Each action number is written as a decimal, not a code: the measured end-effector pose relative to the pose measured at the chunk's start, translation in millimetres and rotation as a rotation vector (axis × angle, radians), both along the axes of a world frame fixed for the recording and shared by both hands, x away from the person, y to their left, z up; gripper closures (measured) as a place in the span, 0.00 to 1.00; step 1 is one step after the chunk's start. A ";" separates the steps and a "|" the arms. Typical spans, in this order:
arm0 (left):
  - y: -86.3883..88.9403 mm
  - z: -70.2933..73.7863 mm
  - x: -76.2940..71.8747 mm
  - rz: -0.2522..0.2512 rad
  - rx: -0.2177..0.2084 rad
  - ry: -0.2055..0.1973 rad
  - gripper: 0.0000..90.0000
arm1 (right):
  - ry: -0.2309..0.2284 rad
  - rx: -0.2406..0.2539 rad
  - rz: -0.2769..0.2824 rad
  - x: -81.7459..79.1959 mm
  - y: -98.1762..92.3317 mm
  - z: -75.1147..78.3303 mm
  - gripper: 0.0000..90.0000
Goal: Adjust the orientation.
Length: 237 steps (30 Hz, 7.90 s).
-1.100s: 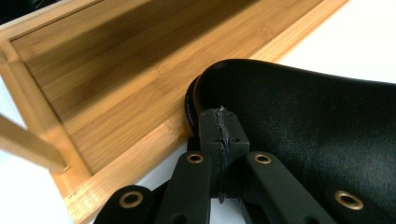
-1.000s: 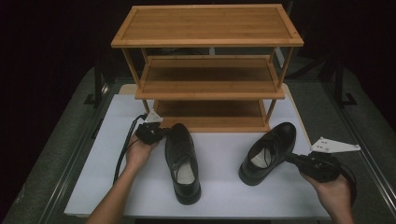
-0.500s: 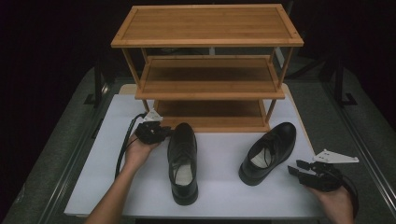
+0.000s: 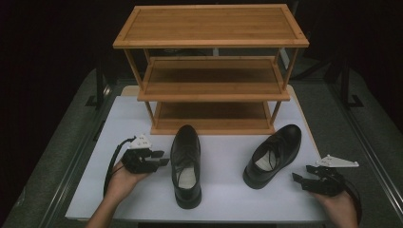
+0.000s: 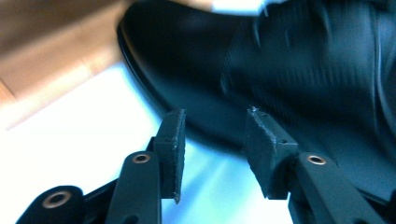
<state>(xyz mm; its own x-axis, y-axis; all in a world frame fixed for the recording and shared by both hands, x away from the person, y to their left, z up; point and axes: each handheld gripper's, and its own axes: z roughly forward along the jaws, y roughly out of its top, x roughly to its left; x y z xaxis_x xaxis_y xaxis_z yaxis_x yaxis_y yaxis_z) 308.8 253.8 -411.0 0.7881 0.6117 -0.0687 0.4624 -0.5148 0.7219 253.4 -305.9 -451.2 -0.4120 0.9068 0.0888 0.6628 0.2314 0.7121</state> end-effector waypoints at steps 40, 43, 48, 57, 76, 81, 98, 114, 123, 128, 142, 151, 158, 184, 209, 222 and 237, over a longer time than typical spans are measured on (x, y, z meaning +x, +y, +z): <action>-8.1 -18.4 9.3 -0.047 0.071 -0.002 0.53 | -0.012 -0.053 0.001 -1.8 12.5 -3.5 0.23; 8.2 -15.8 4.3 -0.007 0.086 -0.017 0.40 | -0.007 -0.054 -0.001 -1.2 13.1 -2.9 0.23; 35.5 -12.5 -5.7 0.067 0.108 -0.037 0.24 | 0.002 -0.060 -0.004 -0.5 13.9 -1.9 0.23; 73.9 -20.8 -23.5 0.165 0.123 -0.028 0.09 | -0.001 -0.066 -0.002 -1.1 13.7 -1.8 0.24; 88.0 -39.4 -35.0 0.195 0.098 -0.027 0.00 | -0.045 -0.049 -0.020 -2.7 7.5 11.8 0.34; 87.9 -39.5 -34.9 0.195 0.099 -0.027 0.00 | -0.062 -0.023 -0.044 1.2 -0.6 21.3 0.61; 88.1 -39.7 -35.4 0.196 0.095 -0.026 0.00 | -0.080 -0.023 -0.059 96.6 -33.6 35.4 1.00; 88.2 -39.6 -34.7 0.195 0.095 -0.020 0.00 | -0.052 0.001 -0.084 158.7 -46.2 7.2 1.00; 88.3 -39.6 -34.4 0.195 0.095 -0.019 0.00 | -0.045 0.012 -0.081 148.6 -38.7 8.8 1.00; 88.2 -40.0 -35.1 0.196 0.093 -0.024 0.00 | -0.036 0.038 -0.074 143.4 -27.6 7.7 1.00; 88.3 -40.1 -35.5 0.195 0.093 -0.028 0.00 | -0.039 -0.047 0.030 115.7 23.8 12.7 1.00; 88.3 -40.1 -35.4 0.196 0.093 -0.028 0.00 | -0.102 -0.008 -0.002 93.5 16.6 23.8 1.00; 88.3 -40.1 -35.5 0.195 0.094 -0.028 0.00 | -0.110 0.034 0.021 52.4 16.6 30.7 1.00; 88.4 -40.1 -35.6 0.195 0.093 -0.029 0.00 | -0.020 0.077 0.233 -24.2 64.1 8.7 1.00; 88.5 -40.2 -35.5 0.195 0.093 -0.028 0.00 | -0.004 0.036 0.282 4.7 85.4 4.8 1.00; 88.5 -40.2 -35.5 0.195 0.093 -0.028 0.00 | 0.008 0.033 0.311 25.3 98.3 6.0 1.00; 88.4 -40.2 -35.4 0.195 0.092 -0.027 0.00 | 0.021 0.028 0.346 50.4 123.0 7.6 1.00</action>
<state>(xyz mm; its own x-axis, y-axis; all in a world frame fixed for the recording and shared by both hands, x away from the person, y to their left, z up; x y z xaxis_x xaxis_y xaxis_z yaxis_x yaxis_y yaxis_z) 273.3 342.2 -451.2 0.6553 0.7553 0.0146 0.5405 -0.4822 0.6895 303.8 -182.8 -443.6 -0.6927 0.7106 0.1230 0.5627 0.4259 0.7084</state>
